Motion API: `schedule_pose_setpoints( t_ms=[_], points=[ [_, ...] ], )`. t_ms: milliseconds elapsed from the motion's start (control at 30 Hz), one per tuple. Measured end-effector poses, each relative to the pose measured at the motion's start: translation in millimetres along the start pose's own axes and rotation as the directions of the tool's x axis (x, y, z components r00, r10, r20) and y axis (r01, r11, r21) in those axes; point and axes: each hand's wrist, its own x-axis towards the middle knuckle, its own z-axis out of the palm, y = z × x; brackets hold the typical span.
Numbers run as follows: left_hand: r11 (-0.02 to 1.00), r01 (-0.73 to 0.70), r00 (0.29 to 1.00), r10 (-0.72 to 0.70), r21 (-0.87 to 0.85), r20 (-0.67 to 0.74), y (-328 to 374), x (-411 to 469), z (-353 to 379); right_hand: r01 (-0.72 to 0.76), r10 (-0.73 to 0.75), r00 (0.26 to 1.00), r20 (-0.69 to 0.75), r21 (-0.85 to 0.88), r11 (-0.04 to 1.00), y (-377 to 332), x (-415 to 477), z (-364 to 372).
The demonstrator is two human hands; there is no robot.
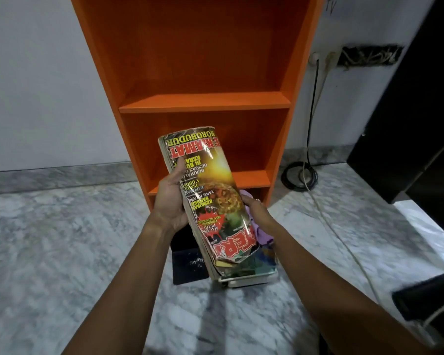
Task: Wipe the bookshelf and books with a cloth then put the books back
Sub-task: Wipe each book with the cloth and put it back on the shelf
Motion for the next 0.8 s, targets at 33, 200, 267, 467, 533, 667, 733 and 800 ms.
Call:
schedule_pose_setpoints(
  t_ms=[33,200,267,467,533,667,733,800],
  points=[
    [1.000,0.001,1.000,-0.001,-0.021,-0.010,-0.1,0.1,-2.3,-0.006,0.002,0.999,0.047,0.081,0.997,5.9,-4.2,-4.7],
    [0.993,-0.002,0.993,0.017,0.122,-0.119,8.5,0.0,-10.4,-0.048,0.016,0.994,0.110,0.294,0.955,-8.2,-40.2,-19.9],
    [0.955,0.043,0.945,0.057,0.295,-0.322,8.7,10.2,-23.7,0.043,-0.079,0.992,0.094,0.333,0.942,-29.5,-46.1,-23.1],
    [0.724,0.065,0.863,0.304,0.687,-0.403,-14.1,15.3,-9.7,0.522,-0.517,0.853,0.077,-0.175,0.835,-76.7,-38.3,-8.4],
    [0.835,0.019,0.955,0.147,0.549,-0.257,-19.9,16.6,19.4,0.614,-0.625,0.769,0.132,-0.423,0.666,-73.4,-35.8,7.4],
    [0.980,0.024,0.956,0.036,0.199,-0.291,-12.3,19.8,30.7,0.685,-0.703,0.676,0.221,-0.541,0.488,-51.4,-39.6,43.9],
    [0.986,0.082,0.939,-0.028,0.144,-0.343,-4.9,21.1,18.6,0.686,-0.690,0.667,0.280,-0.592,0.423,-42.5,-36.8,55.1],
    [0.991,0.092,0.947,-0.057,0.097,-0.315,0.2,16.4,19.6,0.627,-0.673,0.698,0.246,-0.663,0.409,-42.5,-34.8,59.3]
  ],
)
